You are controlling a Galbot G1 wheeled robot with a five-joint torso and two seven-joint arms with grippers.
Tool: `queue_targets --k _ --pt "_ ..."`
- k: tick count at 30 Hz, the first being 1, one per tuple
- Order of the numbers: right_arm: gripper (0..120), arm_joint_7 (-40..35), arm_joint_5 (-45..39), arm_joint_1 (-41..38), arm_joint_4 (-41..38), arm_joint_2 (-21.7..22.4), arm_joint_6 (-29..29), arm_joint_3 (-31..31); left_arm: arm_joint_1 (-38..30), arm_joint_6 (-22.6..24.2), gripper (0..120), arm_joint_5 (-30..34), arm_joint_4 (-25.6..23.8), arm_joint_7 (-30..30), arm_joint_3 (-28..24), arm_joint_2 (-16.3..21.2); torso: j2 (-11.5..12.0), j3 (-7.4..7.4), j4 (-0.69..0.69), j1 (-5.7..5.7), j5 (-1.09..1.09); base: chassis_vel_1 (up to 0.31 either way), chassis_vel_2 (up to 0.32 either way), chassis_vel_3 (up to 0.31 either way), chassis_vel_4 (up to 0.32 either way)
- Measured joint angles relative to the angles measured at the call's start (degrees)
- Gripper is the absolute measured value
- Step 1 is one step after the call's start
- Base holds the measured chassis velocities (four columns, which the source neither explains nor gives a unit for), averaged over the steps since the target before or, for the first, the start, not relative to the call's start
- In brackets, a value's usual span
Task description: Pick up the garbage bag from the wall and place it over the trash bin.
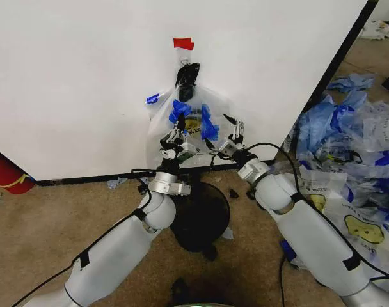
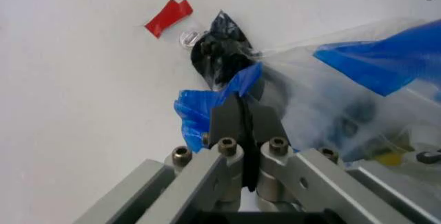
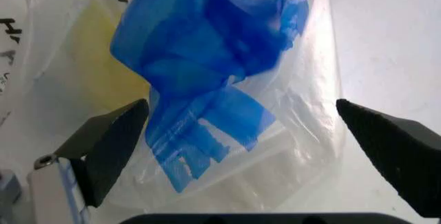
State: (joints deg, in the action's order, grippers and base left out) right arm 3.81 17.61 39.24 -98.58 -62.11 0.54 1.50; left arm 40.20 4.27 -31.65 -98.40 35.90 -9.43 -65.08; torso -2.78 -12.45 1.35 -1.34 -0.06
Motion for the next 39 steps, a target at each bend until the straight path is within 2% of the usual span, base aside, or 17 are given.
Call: queue_targets --k 11,18,19,24,25,30,32,38,39 --pt "97 1.3 0.1 -0.8 0.2 -0.3 0.0 -0.4 0.7 -0.5 0 0.0 -0.3 0.1 0.6 0.1 0.0 0.00 0.00 0.00 0.00 0.000 0.000 0.000 0.000" --pt "70 1.4 0.8 -0.4 0.0 0.0 0.1 0.2 0.7 -0.6 0 -0.1 -0.3 0.2 0.5 -0.2 0.0 0.00 0.00 0.00 0.00 0.000 0.000 0.000 0.000" --pt "70 1.4 0.8 -0.4 0.0 0.0 0.1 0.2 0.7 -0.6 0 -0.1 -0.3 0.2 0.5 -0.2 0.0 0.00 0.00 0.00 0.00 0.000 0.000 0.000 0.000" --pt "48 1.4 1.1 -0.1 -0.1 0.1 0.2 0.4 0.7 -0.6 0 -0.2 -0.3 0.2 0.4 -0.2 0.0 0.00 0.00 0.00 0.00 0.000 0.000 0.000 0.000" --pt "48 1.4 1.1 -0.1 -0.1 0.1 0.2 0.4 0.7 -0.6 0 -0.2 -0.3 0.2 0.4 -0.2 0.0 0.00 0.00 0.00 0.00 0.000 0.000 0.000 0.000" --pt "26 1.4 0.9 0.2 -0.4 0.1 0.1 0.6 0.7 -0.5 0 -0.3 -0.3 0.1 0.4 -0.3 0.0 0.00 0.00 0.00 0.00 0.000 0.000 0.000 0.000" --pt "23 1.4 0.9 0.3 -0.5 0.1 0.1 0.7 0.7 -0.5 0 -0.3 -0.3 0.1 0.4 -0.2 0.0 0.00 0.00 0.00 0.00 0.000 0.000 0.000 0.000" --pt "0 1.4 0.9 0.7 -0.7 0.1 0.0 1.2 0.7 -0.4 0 -0.3 -0.3 -0.1 0.4 -0.1 0.0 0.00 0.00 0.00 0.00 0.000 0.000 0.000 0.000" --pt "0 1.4 0.8 0.7 -0.8 0.1 0.0 1.3 0.7 -0.4 0 -0.3 -0.3 -0.1 0.5 -0.1 0.0 0.00 0.00 0.00 0.00 0.000 0.000 0.000 0.000"
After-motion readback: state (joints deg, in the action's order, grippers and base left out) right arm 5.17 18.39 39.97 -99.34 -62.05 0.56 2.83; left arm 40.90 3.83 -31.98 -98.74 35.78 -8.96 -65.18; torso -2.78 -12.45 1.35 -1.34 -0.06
